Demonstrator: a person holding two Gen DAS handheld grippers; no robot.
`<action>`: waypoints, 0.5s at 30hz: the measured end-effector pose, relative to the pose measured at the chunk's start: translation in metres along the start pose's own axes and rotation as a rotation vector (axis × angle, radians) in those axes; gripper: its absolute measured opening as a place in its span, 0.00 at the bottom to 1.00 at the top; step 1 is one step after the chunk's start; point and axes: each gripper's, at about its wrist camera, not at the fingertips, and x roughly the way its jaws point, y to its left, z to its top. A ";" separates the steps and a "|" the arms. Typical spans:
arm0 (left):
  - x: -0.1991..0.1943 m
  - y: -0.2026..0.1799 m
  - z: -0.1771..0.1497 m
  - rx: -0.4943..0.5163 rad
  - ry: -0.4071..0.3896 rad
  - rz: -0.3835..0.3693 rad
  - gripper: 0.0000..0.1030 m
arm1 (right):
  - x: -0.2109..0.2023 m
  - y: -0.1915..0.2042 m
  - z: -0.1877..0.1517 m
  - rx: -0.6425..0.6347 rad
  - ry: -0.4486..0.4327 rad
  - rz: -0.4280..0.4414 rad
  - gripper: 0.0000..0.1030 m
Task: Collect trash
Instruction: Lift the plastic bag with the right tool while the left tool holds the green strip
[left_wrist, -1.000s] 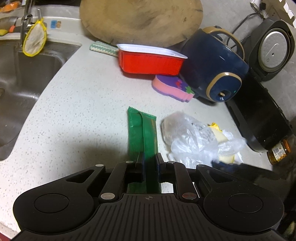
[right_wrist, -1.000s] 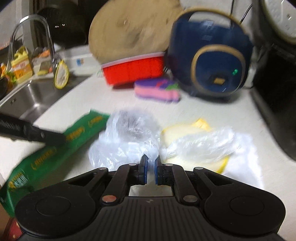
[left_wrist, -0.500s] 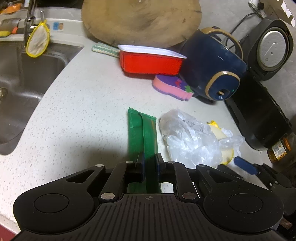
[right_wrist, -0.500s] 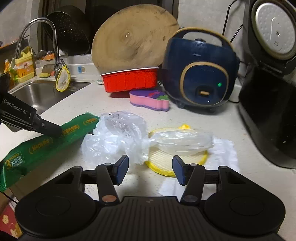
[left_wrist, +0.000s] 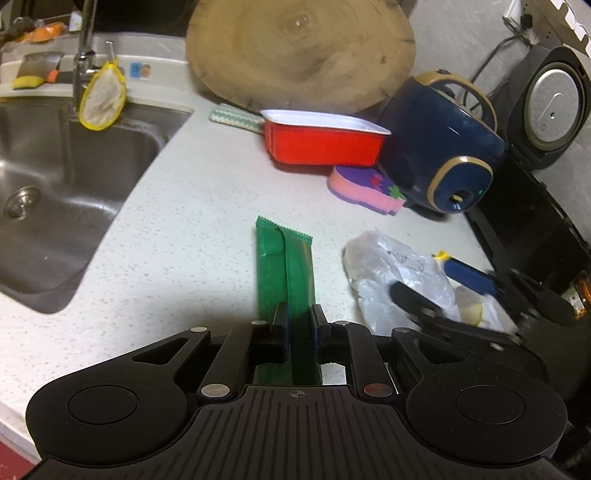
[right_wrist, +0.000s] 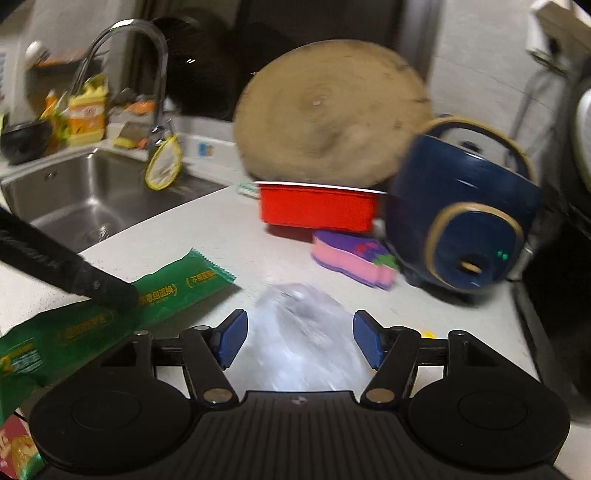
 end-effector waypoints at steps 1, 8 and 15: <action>-0.002 0.002 -0.001 -0.004 -0.003 0.001 0.15 | 0.009 0.003 0.003 -0.004 0.015 0.007 0.62; -0.012 0.002 -0.005 0.021 -0.016 0.020 0.15 | 0.050 -0.006 0.007 0.099 0.128 -0.018 0.62; -0.010 0.000 -0.009 0.038 -0.001 0.010 0.15 | 0.038 -0.024 0.006 0.217 0.140 0.089 0.08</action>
